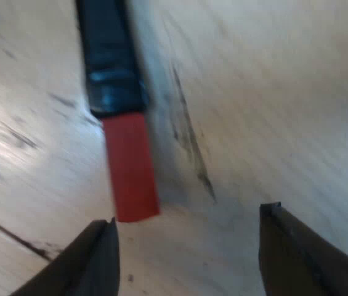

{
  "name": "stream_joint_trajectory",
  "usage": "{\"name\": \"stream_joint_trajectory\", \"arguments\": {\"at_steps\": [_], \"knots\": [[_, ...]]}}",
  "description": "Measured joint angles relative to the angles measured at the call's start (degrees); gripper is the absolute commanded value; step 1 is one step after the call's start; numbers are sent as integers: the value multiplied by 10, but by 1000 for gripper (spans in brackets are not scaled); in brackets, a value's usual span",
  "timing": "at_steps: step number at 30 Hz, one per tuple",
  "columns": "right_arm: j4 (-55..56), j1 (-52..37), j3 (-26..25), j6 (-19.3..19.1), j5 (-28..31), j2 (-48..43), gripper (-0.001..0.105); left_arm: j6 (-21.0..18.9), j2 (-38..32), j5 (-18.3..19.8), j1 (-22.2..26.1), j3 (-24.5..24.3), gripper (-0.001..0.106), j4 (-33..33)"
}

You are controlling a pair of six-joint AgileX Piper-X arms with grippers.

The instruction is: Grind coffee beans and then tamp

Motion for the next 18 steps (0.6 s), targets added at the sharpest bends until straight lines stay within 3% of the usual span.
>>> {"name": "stream_joint_trajectory", "arguments": {"at_steps": [10, 18], "knots": [[-85, 0, -5, 0, 1, -125, 52, 0, 0, -34, 0, -54, 69, 70], [-193, 0, -5, -53, 3, -133, 52, 0, 0, -66, 0, -54, 69, 128]]}}
